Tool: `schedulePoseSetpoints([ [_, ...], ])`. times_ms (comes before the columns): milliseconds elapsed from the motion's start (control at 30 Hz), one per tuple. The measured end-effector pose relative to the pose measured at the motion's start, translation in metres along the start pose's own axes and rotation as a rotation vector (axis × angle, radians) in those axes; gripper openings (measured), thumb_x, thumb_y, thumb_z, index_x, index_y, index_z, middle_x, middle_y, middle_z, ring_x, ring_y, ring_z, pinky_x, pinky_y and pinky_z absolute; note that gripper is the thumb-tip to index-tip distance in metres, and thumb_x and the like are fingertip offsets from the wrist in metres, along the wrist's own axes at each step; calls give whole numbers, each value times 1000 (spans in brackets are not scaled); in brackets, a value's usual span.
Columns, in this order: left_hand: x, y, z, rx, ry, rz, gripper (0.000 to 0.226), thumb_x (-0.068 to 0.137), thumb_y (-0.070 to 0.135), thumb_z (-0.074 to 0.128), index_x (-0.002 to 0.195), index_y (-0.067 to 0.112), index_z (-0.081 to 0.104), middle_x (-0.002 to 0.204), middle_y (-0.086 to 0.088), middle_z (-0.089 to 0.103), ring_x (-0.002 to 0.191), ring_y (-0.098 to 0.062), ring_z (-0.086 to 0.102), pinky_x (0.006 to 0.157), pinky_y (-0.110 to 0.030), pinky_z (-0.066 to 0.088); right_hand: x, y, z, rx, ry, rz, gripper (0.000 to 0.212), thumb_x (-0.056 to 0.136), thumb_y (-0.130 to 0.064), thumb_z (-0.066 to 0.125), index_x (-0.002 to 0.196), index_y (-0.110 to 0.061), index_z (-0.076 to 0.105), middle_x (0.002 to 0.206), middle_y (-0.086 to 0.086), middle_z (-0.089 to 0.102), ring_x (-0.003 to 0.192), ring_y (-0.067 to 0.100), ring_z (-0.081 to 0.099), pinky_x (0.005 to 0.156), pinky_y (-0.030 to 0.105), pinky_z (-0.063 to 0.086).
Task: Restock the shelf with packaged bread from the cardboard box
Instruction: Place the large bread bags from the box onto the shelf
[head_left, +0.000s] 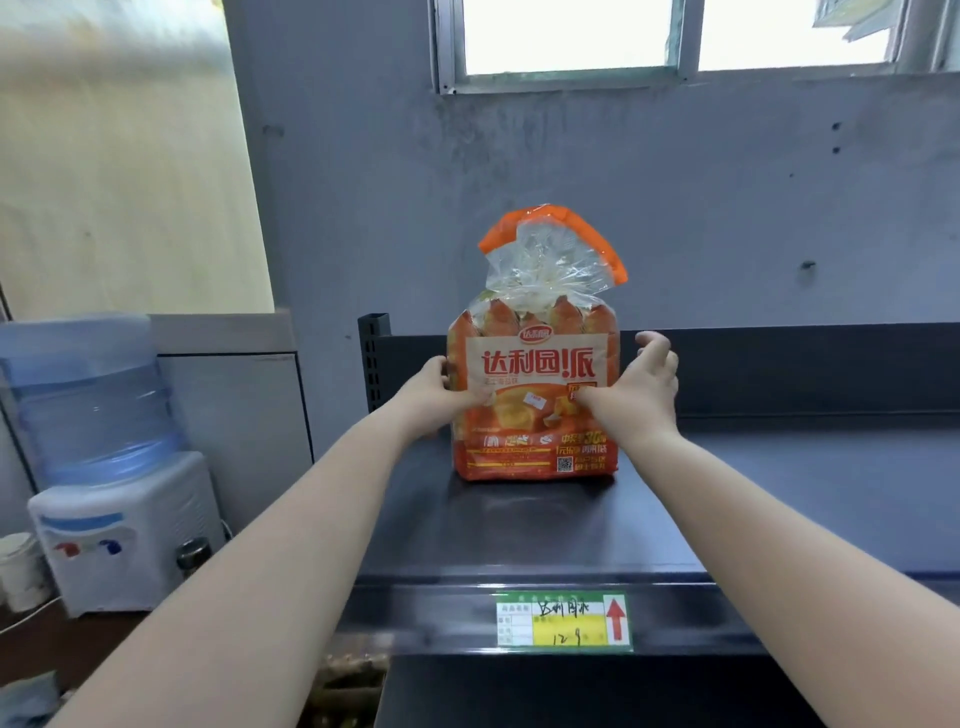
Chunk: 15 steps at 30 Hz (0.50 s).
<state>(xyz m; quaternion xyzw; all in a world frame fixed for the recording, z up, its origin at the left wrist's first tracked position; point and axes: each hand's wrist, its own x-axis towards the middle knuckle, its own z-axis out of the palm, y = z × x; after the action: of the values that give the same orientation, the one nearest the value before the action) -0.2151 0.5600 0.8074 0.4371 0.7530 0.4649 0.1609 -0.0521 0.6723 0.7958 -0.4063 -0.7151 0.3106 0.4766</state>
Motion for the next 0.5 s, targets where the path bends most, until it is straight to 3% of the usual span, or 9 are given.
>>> schedulePoseSetpoints([
  [67,-10,5,-2,102,178,82,74,84,40,65,143,16,27,143,-5,44,120,-21,49,94,-37,44,-13,-10,-2,27,163,-183,68,74,-16,73,129,-12,34,132,8,39,123,23,38,100,43,42],
  [133,-26,7,-7,231,359,170,69,85,39,63,141,15,31,141,-7,45,122,-24,49,97,-39,43,-26,-22,-1,56,179,-343,54,75,-14,71,120,-12,42,121,4,47,114,20,44,99,45,41],
  [300,-93,-2,-25,756,568,263,38,89,35,54,123,18,52,120,-3,58,109,-24,56,85,-35,45,-72,-49,23,-129,-201,-760,31,81,-22,64,109,-13,55,111,4,57,104,24,52,89,36,40],
  [500,-201,-60,-50,954,705,-9,33,88,37,51,116,19,56,115,-4,62,104,-28,58,83,-38,45,-179,-73,79,-160,-618,-1056,34,86,-30,53,117,-16,52,118,3,55,111,25,49,88,35,34],
])
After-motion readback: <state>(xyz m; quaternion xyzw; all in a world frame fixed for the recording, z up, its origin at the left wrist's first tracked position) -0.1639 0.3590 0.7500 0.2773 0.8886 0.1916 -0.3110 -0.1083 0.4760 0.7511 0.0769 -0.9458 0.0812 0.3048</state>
